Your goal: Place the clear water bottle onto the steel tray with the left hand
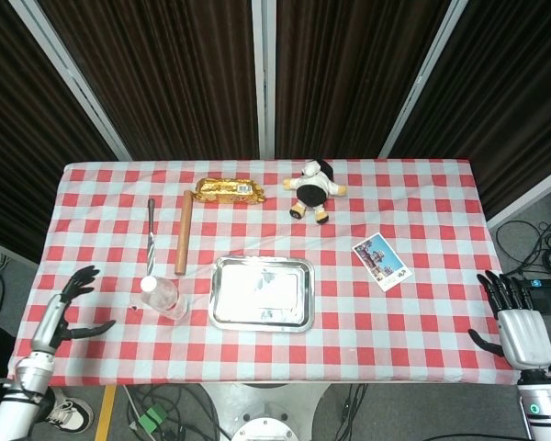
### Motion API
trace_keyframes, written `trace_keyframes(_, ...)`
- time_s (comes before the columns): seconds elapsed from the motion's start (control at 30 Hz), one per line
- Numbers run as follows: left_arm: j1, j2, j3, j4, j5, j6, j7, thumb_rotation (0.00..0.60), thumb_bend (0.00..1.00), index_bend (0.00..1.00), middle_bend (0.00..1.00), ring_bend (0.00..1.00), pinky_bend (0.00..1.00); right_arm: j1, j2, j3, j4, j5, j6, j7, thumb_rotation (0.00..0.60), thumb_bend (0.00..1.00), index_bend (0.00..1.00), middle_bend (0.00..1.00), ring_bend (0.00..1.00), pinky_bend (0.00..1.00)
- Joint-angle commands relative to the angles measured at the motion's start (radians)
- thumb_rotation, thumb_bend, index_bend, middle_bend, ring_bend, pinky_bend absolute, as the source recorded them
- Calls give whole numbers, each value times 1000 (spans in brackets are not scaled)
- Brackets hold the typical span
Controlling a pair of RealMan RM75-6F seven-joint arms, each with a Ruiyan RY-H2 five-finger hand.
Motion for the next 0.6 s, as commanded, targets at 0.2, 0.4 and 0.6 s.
trace_keyframes(0.2,-43,-62,-5,-5,15,-40,-4,600,0,156,226,166,204,0,2,2,-2,1,3,2,600,119,65,47,0,0)
trace_keyframes(0.4,-73,-96,-23,-18,11,-52,26,600,0,155,226,166,204,1,3,4,-1,6,-3,6,600,119,65,47,0,0)
trace_keyframes(0.6,-108,-134,-39,-23,3,-78,61,600,0,156,226,166,204,1,4,5,-1,8,-6,10,600,119,65,47,0,0)
